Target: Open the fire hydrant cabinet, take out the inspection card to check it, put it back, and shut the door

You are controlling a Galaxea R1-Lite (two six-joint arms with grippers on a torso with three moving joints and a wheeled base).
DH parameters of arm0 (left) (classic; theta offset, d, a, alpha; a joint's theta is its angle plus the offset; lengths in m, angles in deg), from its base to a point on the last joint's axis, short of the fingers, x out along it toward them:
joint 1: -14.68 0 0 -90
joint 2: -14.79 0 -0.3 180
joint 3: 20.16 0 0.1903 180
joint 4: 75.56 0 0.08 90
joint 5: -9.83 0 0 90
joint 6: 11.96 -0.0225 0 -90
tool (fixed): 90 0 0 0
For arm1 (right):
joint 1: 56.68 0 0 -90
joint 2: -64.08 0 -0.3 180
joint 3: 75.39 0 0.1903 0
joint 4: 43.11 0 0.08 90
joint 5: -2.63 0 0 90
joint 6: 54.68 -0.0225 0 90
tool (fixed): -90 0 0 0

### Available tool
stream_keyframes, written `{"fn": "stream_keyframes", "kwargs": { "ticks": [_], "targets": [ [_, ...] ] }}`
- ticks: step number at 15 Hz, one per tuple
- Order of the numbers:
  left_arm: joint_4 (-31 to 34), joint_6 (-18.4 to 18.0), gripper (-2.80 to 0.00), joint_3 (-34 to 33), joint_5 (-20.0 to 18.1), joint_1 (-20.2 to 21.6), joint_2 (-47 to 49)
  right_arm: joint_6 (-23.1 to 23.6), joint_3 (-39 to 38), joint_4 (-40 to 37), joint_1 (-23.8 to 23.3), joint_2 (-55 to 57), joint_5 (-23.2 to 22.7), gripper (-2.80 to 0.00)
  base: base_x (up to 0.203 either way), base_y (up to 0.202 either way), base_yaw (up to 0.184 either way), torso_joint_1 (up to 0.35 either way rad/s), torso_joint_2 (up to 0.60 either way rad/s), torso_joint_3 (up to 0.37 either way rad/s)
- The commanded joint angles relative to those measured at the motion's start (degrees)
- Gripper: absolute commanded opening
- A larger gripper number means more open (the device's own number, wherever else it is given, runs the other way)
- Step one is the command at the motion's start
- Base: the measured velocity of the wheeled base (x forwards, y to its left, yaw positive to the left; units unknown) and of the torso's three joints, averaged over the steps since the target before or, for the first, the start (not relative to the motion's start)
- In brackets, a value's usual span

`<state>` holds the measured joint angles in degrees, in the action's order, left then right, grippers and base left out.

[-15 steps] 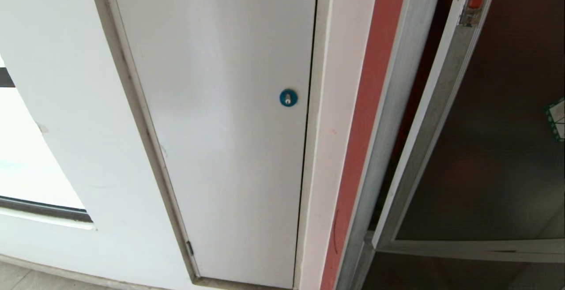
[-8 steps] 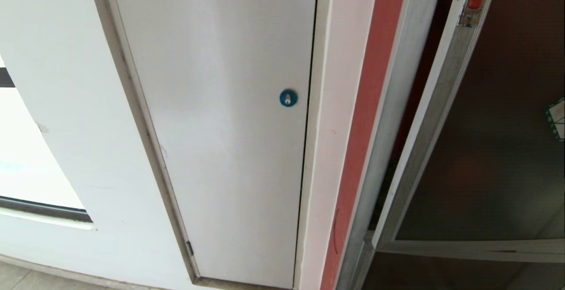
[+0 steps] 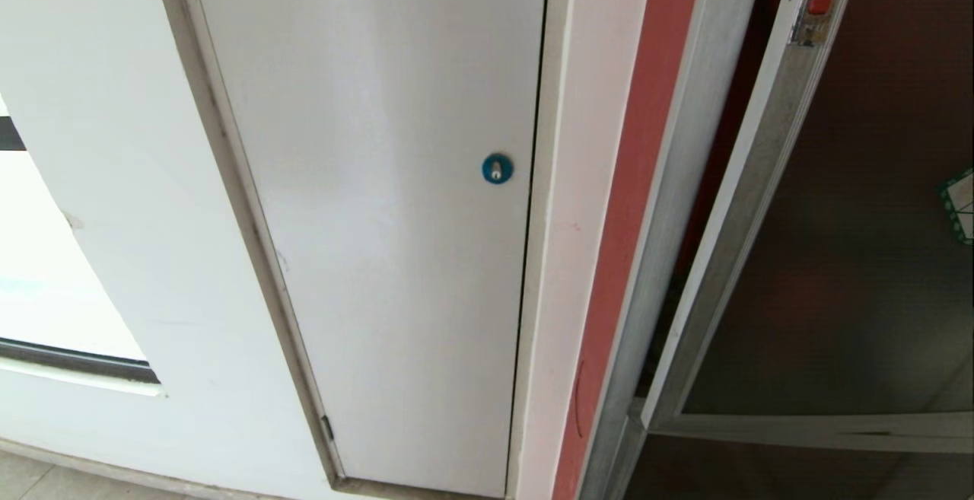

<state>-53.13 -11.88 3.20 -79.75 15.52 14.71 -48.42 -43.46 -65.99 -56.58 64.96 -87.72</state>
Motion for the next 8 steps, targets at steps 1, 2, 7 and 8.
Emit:
{"fn": "stream_keyframes", "kwargs": {
  "ticks": [1, 2, 7, 8],
  "targets": [
    [0.0, 0.0, -2.80, -0.4, 0.0, 0.0, 0.1, -0.1, -4.8, 1.3, 0.0, -1.0, -1.3, -2.80, 0.000, 0.000, 0.000, 0.000, 0.00, 0.000],
    [-0.1, 0.0, -2.80, -0.4, 0.0, 0.0, 0.0, 0.4, -6.2, 1.6, 0.1, -1.0, -1.7, -2.80, 0.000, 0.000, 0.000, 0.000, 0.00, 0.000],
    [-0.1, 0.0, -2.80, -0.4, 0.0, 0.0, 0.0, 2.3, -8.5, -0.7, 0.1, -1.0, -2.1, -2.80, 0.000, 0.000, 0.000, 0.000, 0.00, 0.000],
    [0.0, 0.0, -2.80, -0.4, 0.0, -0.1, 0.1, 2.3, -8.4, -1.1, 0.1, -1.0, -2.3, -2.80, 0.000, 0.000, 0.000, 0.000, 0.00, 0.000]
  ]
}}
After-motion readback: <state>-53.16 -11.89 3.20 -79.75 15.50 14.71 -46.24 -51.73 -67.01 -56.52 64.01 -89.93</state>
